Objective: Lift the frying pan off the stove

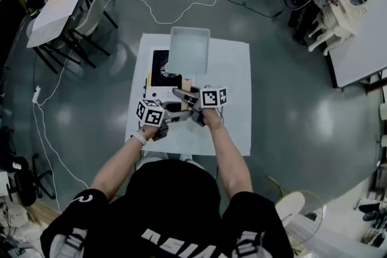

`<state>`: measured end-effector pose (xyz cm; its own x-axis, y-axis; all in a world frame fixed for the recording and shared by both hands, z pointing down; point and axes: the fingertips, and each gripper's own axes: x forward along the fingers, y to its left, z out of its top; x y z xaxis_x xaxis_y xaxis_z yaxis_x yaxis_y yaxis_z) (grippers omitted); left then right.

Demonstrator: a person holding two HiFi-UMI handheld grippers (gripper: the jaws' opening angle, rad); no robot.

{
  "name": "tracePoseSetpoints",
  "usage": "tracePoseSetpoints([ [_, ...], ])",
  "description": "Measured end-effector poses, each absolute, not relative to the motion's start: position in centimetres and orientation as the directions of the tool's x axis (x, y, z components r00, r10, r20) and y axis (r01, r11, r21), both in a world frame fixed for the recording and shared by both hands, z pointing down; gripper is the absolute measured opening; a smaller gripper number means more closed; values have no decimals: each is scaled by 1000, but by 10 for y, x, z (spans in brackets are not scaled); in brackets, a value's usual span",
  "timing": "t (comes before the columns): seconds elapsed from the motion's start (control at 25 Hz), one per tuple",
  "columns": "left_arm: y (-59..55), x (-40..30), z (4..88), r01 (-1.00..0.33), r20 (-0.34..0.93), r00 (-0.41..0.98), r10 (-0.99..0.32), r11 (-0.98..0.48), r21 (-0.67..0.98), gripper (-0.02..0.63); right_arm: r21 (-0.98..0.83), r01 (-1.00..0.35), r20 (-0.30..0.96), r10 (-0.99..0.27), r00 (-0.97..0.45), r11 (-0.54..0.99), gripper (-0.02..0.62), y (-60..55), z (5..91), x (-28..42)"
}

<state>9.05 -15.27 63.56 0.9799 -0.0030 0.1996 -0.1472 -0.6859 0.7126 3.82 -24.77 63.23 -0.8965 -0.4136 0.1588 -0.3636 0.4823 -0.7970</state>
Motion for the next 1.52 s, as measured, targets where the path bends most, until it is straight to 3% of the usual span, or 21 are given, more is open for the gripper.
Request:
tracePoseSetpoints([
  [0.88,-64,170,617,-49,205,971,124,-736,675,183,-772,-426,121,-548,-828,473,199,-166,609,132],
  [1.52,-45,180,618,-53,221,967,130,-742,668,183,-778,-420,108,-559,-822,467,199,-146,610,144],
])
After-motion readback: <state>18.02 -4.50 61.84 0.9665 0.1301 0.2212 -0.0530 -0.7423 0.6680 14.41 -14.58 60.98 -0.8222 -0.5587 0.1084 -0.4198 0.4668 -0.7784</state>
